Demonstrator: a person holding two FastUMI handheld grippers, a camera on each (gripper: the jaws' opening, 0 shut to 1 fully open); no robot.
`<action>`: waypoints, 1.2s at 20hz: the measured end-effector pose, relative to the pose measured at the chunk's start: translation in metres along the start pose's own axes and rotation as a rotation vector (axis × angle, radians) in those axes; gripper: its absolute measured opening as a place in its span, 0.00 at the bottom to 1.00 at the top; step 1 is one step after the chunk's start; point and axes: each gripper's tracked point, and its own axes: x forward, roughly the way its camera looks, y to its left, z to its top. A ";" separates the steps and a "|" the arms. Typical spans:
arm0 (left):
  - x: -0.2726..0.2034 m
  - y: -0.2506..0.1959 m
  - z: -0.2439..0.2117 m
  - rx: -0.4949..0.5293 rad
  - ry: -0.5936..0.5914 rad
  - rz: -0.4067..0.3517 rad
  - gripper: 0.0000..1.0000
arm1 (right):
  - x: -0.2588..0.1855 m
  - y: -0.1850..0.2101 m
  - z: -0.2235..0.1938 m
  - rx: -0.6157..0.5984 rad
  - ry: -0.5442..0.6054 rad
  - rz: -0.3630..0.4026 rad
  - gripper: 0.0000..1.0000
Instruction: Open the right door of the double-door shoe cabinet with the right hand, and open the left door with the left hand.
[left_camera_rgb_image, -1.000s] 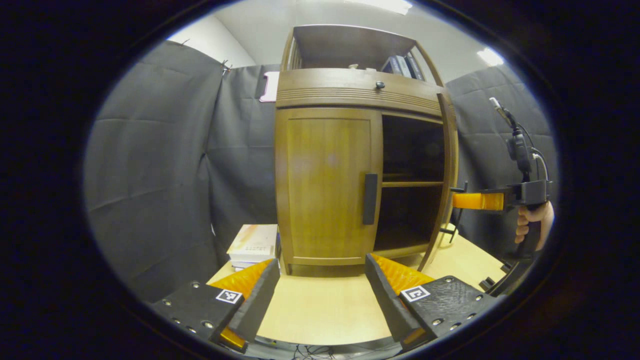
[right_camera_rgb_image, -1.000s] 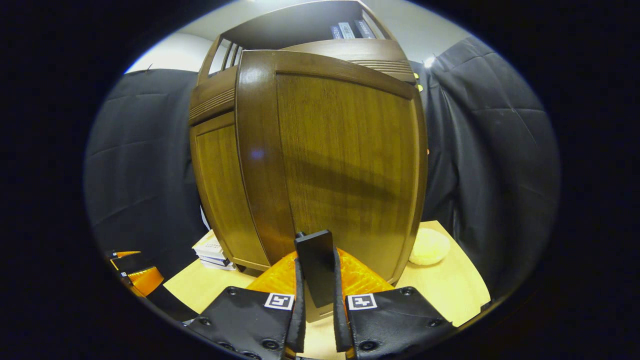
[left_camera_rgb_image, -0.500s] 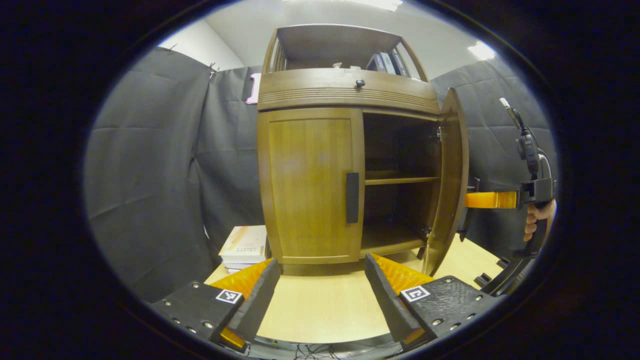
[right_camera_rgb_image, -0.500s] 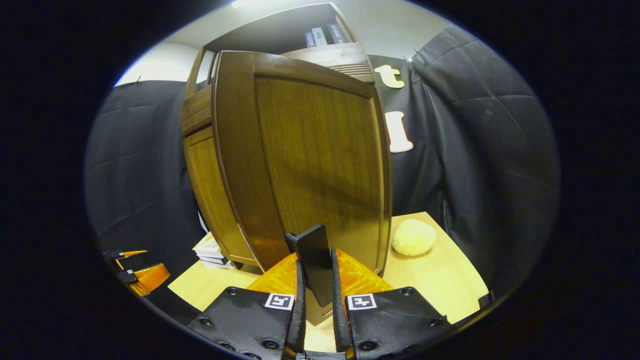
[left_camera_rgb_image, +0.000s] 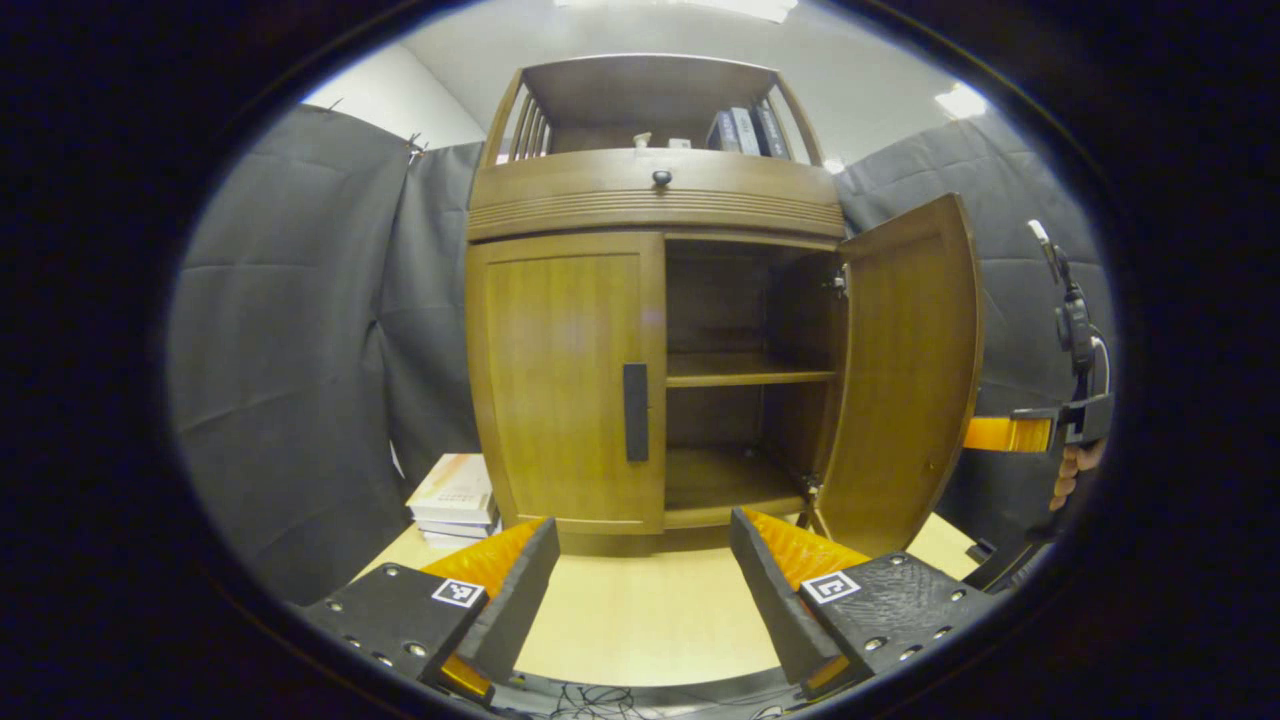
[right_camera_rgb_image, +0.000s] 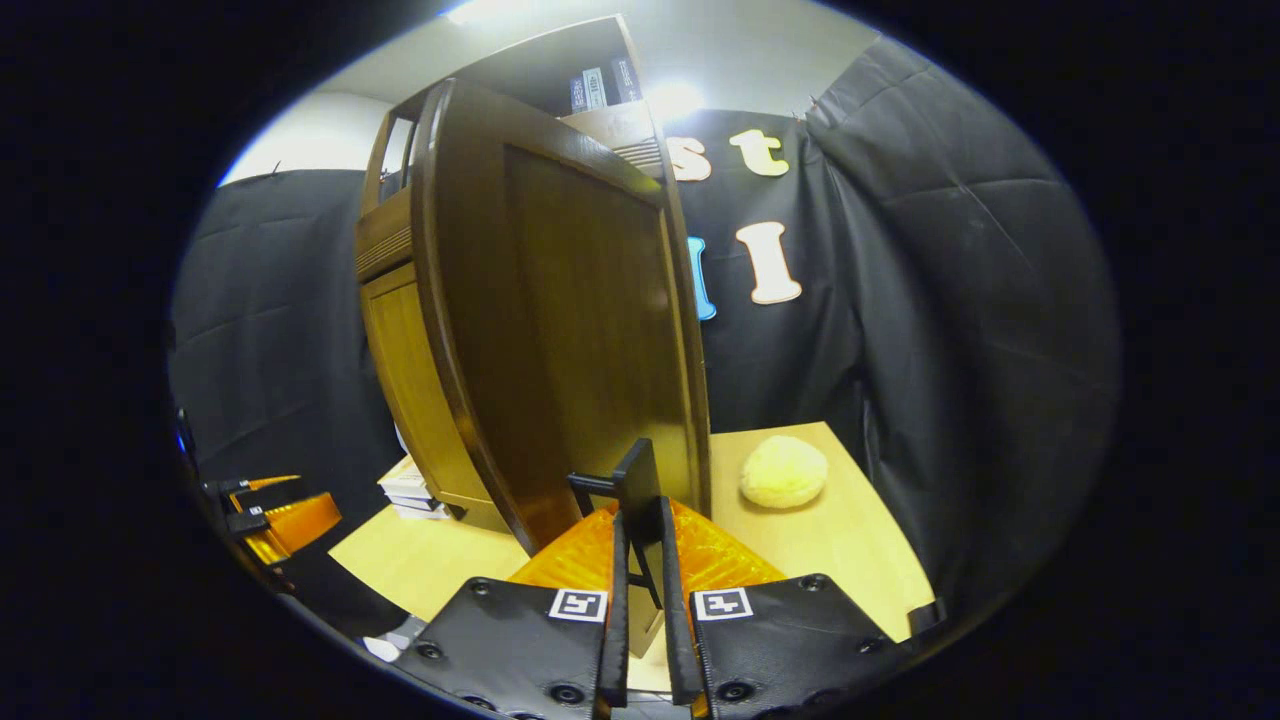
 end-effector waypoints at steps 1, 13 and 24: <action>0.000 0.000 0.001 0.010 -0.001 0.002 1.00 | -0.001 -0.009 0.001 -0.014 -0.008 0.005 0.18; 0.006 0.002 0.019 0.024 -0.055 0.092 0.98 | -0.005 -0.044 0.006 -0.042 -0.035 0.121 0.18; 0.010 0.008 0.017 -0.069 -0.033 0.084 1.00 | -0.034 -0.045 0.000 -0.065 -0.037 0.029 0.17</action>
